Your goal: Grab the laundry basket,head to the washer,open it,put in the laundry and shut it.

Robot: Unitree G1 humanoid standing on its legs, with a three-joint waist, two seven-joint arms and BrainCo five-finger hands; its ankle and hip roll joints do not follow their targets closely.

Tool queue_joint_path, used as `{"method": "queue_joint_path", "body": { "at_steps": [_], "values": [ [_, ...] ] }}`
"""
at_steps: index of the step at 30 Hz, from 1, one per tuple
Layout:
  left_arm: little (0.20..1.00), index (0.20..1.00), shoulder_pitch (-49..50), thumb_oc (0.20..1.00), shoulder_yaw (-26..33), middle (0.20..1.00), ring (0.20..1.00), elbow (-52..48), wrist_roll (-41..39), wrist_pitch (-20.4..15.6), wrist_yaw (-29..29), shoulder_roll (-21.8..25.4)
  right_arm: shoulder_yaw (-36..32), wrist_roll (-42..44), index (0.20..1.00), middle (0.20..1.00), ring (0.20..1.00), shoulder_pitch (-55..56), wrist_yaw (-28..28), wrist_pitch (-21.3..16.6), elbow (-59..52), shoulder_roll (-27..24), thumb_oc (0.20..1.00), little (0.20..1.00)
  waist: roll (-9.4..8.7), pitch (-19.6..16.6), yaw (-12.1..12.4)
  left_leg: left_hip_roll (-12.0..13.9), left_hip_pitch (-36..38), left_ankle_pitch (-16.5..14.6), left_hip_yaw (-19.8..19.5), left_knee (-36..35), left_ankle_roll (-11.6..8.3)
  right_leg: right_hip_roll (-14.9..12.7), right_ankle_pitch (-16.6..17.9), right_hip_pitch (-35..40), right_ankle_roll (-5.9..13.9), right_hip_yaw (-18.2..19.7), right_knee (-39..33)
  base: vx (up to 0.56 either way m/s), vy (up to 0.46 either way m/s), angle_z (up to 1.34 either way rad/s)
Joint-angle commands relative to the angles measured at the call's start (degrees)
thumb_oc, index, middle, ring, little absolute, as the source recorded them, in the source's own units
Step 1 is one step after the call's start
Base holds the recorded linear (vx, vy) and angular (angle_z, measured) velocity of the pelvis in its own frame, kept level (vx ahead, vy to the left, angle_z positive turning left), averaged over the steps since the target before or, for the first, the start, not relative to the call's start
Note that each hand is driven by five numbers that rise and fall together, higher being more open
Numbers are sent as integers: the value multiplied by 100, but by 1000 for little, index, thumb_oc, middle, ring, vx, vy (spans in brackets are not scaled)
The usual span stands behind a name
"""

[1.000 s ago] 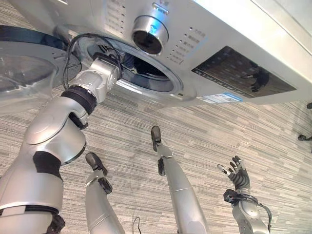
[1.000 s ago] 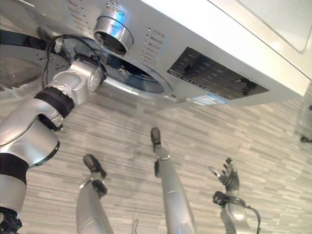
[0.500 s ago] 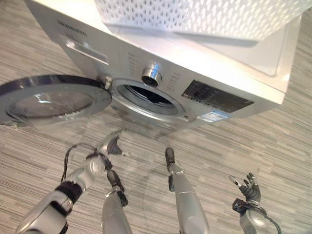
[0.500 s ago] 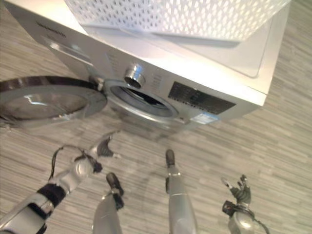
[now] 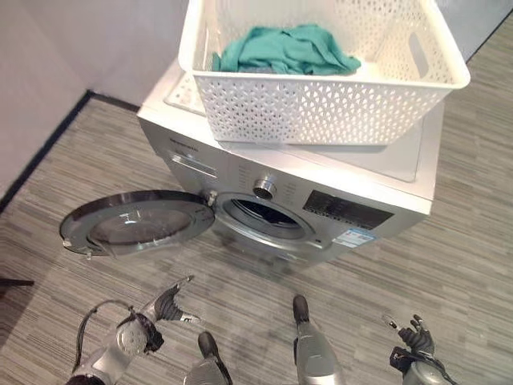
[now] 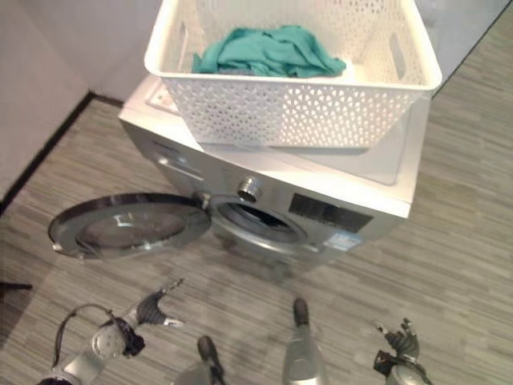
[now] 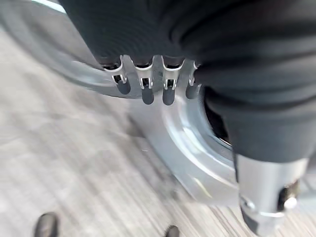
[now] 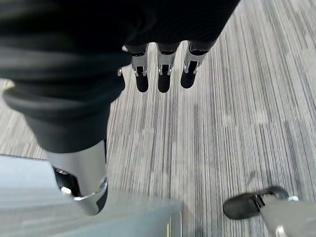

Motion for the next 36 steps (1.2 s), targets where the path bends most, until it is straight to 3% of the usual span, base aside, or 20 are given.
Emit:
{"method": "queue_joint_path", "body": {
  "at_steps": [1,5,8,12,16,17,18,21,22,24,25,31,32,36],
  "values": [
    [1000,1000,-11,1000,505,1000,1000,857,-120,79,493,-469,-377,-14,1000,1000,1000,-104,8,-57,239,-131,1000,1000,-51,-375,112,372,-65,-404,-372,594,37,-321,-107,-313,128,-157,249,107,60,5],
    [1000,1000,108,1000,856,1000,1000,1734,-237,181,719,-868,-457,-38,1000,1000,1000,-110,12,-28,477,-104,1000,1000,-85,-581,169,333,213,-320,-325,369,33,-346,-130,-55,161,-247,171,83,36,9],
    [1000,1000,49,1000,1413,1000,1000,3241,-779,269,1026,-1458,-542,-115,1000,1000,1000,-117,-93,-30,544,-71,1000,1000,-155,-944,262,269,614,-215,-265,-69,12,-347,-141,275,227,-348,-15,124,37,5],
    [1000,1000,-11,1000,2025,1000,1000,3829,-1547,306,1171,-1714,-857,-64,1000,1000,1000,0,-273,-103,184,-72,1000,1000,-240,-1168,323,236,788,-141,-266,-314,-9,-343,-165,463,263,-435,-94,71,12,4],
    [1000,1000,21,1000,2301,1000,1000,4037,-1717,367,1186,-1747,-1422,-110,1000,1000,1000,103,-677,-243,-572,-346,1000,1000,-311,-1298,319,216,852,-80,-305,-483,-9,-346,-167,535,288,-498,-98,32,17,7],
    [1000,1000,50,1000,2379,1000,1000,4094,-1613,409,1178,-1717,-1951,-438,1000,1000,1000,295,-1063,-277,-1155,-525,1000,1000,-327,-1351,297,213,871,-77,-323,-532,2,-354,-154,561,302,-525,-104,31,20,20],
    [1000,1000,49,1000,2369,1000,1000,4094,-1612,410,1178,-1720,-1966,-455,1000,1000,1000,314,-1076,-259,-1187,-514,1000,1000,-323,-1353,302,214,871,-77,-327,-535,2,-354,-154,564,303,-530,-105,34,18,20],
    [1000,1000,99,1000,2489,1000,1000,4162,-1475,488,1141,-1712,-2887,-1078,1000,1000,1000,621,-1724,-205,-2037,-757,1000,1000,-320,-1420,276,205,882,-108,-380,-573,17,-359,-155,610,324,-576,-104,36,27,10],
    [1000,1000,119,1000,2570,1000,1000,4189,-1418,527,1103,-1688,-3297,-1657,1000,1000,1000,717,-2113,-85,-2407,-996,1000,1000,-328,-1457,279,206,899,-164,-399,-574,24,-354,-177,633,339,-589,-93,42,26,16],
    [1000,1000,104,1000,2565,1000,1000,4190,-1344,543,1108,-1680,-3475,-1944,1000,1000,1000,739,-2245,-20,-2644,-1102,1000,1000,-347,-1479,288,186,866,-141,-416,-585,38,-370,-151,607,341,-602,-94,21,18,9],
    [1000,1000,107,1000,2546,1000,1000,4201,-1195,564,1099,-1679,-3649,-2451,1000,1000,1000,704,-2379,45,-3296,-1311,1000,1000,-363,-1493,306,193,889,-200,-427,-575,50,-363,-165,632,363,-602,-103,0,0,0],
    [1000,1000,37,1000,2433,1000,1000,4155,-1033,538,998,-1676,-3587,-3012,1000,1000,1000,492,-1981,48,-4360,-1676,1000,1000,-466,-1500,382,159,890,-197,-420,-588,80,-382,-116,615,376,-582,-153,0,0,0],
    [1000,1000,-8,1000,2327,1000,1000,4075,-971,510,921,-1663,-3379,-3201,1000,1000,1000,375,-1656,80,-4712,-2005,1000,1000,-532,-1498,426,149,895,-207,-411,-590,87,-387,-93,616,383,-577,-178,0,0,0],
    [1000,1000,-50,1000,2105,1000,1000,3979,-930,478,820,-1635,-2966,-3073,1000,1000,1000,-29,-1179,5,-4894,-2542,1000,1000,-635,-1511,524,138,862,-201,-414,-593,81,-399,-74,603,398,-602,-206,0,0,0]
  ]
}}
